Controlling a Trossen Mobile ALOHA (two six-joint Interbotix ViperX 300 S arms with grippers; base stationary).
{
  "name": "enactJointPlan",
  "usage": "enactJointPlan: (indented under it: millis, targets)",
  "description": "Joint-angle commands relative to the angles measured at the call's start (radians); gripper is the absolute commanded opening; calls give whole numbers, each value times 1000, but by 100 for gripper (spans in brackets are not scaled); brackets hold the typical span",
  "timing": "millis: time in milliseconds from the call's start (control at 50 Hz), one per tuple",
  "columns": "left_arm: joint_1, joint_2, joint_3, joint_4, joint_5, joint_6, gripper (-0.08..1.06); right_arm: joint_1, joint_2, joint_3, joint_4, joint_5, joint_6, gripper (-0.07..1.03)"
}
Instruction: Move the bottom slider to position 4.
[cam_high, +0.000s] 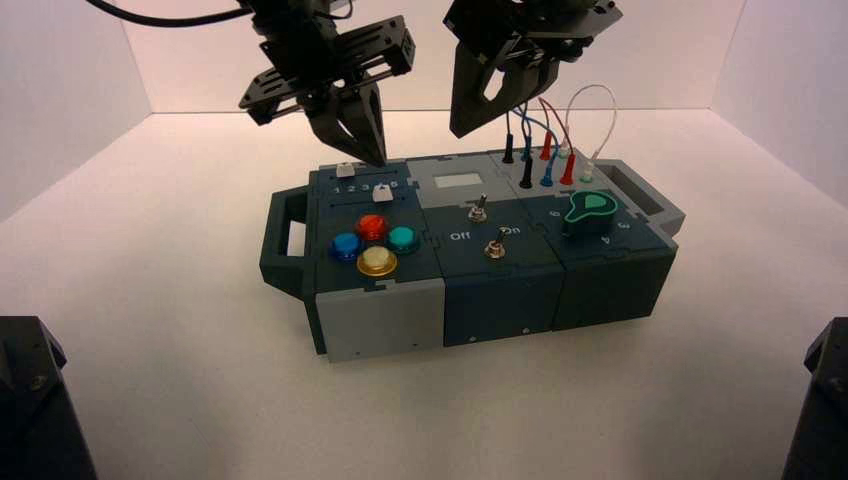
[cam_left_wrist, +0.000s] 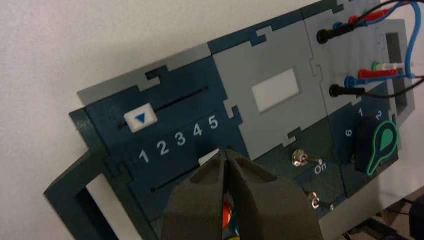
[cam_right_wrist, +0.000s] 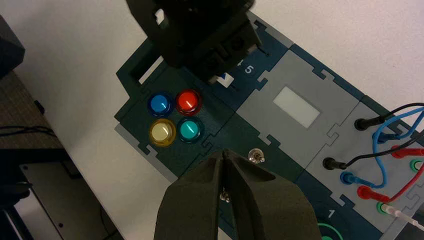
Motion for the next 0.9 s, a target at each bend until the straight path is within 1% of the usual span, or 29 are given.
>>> enactJointPlan:
  millis: [20,260,340,420,480,540,620,640,700,740,760,820,840,880,900]
  targets:
    - [-5,9,-28,-2,2,-2,-3,0,-18,-11,0,6,2,-2]
    - [-11,40,-31,-3,2,-3,-3,-3,-58,2,-2,28,2,-2]
    - [-11,43,-34,-3,0,-3,-3,-34,-84,14,-5,28,0,-2]
    - [-12,46,-40,-5,2,-3,-3,-78,-104,31,-5,28,-5,-2]
    - [-12,44,-43,-5,2,-3,-3,-107,-114,38,-3,31,-15,-2]
    - [-12,46,-46,-5,3,-3,-3,-133,-115,41,2,40,-34,-2]
    - [-14,46,-51,-5,5,-3,-3,-152,-115,41,12,40,-55,-2]
    - [-14,46,-52,-5,6,-3,-3,-153,-115,41,14,40,-57,-2]
    - [-14,46,-54,-5,9,-2,-3,-170,-115,38,43,40,-81,-2]
    - [-14,46,-55,-5,11,-2,-3,-183,-114,40,74,35,-106,-2]
    - [-14,44,-54,-5,11,-2,-3,-187,-114,41,84,34,-112,-2]
    - [-14,44,-54,-5,11,0,-3,-225,-106,48,161,18,-161,-2]
    - [-14,44,-54,-5,11,0,-3,-235,-104,51,175,15,-170,-2]
    - [-14,44,-54,-5,11,2,-3,-258,-97,60,239,0,-215,-2]
    - [-14,43,-54,-5,11,2,-3,-268,-94,64,272,-3,-242,-2]
